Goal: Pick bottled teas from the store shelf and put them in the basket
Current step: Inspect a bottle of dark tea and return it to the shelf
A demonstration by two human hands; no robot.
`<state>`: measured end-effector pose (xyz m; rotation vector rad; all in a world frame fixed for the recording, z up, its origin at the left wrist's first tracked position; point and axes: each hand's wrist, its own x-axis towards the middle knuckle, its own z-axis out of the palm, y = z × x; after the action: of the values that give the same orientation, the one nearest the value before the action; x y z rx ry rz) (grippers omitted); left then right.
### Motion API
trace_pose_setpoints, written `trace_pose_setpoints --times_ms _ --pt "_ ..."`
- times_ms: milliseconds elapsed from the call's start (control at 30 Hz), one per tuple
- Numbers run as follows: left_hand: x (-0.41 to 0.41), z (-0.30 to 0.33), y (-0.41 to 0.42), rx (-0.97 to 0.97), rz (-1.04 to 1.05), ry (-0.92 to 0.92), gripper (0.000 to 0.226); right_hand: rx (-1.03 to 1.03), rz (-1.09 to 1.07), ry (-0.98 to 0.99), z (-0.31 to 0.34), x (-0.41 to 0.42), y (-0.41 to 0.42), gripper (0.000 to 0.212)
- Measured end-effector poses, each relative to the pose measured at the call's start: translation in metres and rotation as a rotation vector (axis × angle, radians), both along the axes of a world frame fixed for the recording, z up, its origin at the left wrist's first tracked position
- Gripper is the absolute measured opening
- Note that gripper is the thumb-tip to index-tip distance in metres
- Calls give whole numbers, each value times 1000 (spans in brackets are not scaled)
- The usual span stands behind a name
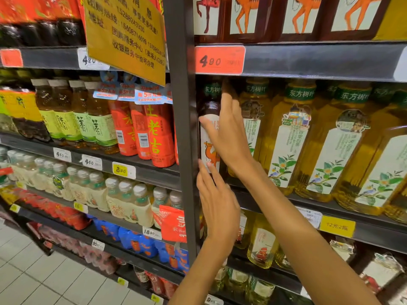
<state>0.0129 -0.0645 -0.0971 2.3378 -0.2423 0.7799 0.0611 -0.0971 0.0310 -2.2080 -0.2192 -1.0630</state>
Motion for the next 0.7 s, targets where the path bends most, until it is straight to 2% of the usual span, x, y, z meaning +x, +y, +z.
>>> trace_pose_setpoints --times_ms 133,200,267,333,367,400,467,533,633,700 --pt "-1 2 -3 15 -8 54 71 -32 10 55 5 -3 -10 56" --pt "-1 3 -2 15 -13 70 73 -6 28 -31 7 -14 -15 53" --pt "-4 6 -1 -18 -3 62 73 19 -56 -169 10 -23 -24 39" --pt "-6 11 -2 -50 7 10 70 73 -199 -190 14 -28 -33 19" --pt "-6 13 -3 -50 -21 -34 67 104 -239 -148 17 -27 -36 9" --pt "-6 14 -5 -45 -72 -74 63 116 -260 -108 22 -27 -37 9" --pt "-4 19 -12 -49 -177 -89 54 128 -247 -37 32 -23 -38 32" --pt "-2 21 -18 -78 -230 -47 53 223 -216 148 47 -15 -39 40" --pt "-2 21 -22 -129 -264 -16 57 323 -335 586 65 0 -42 19" --pt "-2 22 -20 -212 -299 16 57 349 -351 646 66 3 -43 19"
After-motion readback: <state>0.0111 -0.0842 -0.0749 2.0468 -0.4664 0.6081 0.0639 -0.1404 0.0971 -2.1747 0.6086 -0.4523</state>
